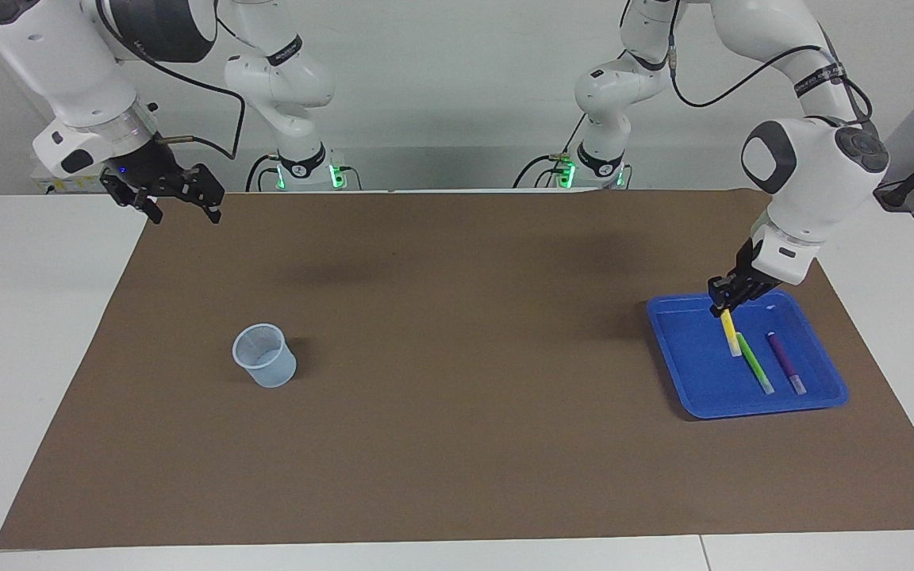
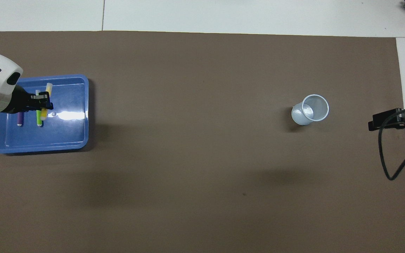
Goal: Right arm passes pens to left for tray arrangement
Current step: 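Carry the yellow pen to the tray with the left gripper while the right gripper withdraws, then lower the yellow pen into the tray and open the left gripper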
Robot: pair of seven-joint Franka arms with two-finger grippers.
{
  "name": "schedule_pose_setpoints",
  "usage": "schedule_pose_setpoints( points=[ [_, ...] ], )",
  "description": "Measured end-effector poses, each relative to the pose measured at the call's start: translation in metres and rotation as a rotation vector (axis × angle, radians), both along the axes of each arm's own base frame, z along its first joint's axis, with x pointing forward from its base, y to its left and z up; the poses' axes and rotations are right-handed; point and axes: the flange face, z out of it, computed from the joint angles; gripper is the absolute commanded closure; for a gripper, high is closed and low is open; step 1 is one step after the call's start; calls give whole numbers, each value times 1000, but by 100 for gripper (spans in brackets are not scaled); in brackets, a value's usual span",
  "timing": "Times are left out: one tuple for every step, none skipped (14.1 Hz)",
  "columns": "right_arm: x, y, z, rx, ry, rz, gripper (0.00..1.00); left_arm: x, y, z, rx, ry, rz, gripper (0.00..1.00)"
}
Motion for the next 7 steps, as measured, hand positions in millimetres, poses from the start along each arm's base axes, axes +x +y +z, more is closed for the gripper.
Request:
schedule_pose_setpoints(
  points=[
    [0,2,0,0,-2,4,0,5,4,-10,-5,-12,0,100],
    [1,4,0,0,-3,8,0,9,7,-22,-12,-21,-4,100],
    [1,4,0,0,-3,8,0,15,9,-35,-20,-33,-6,100],
    [0,4,0,0,-3,7,0,19,11,-47,-27,-41,-6,100],
    [0,3,0,0,-2,6,0,22,12,-57,-32,-47,-6,100],
    [0,3,0,0,-2,6,0,25,13,-64,-37,-55,-4,100],
    [0,3,0,0,-2,6,0,28,15,-72,-41,-70,0,100]
  ],
)
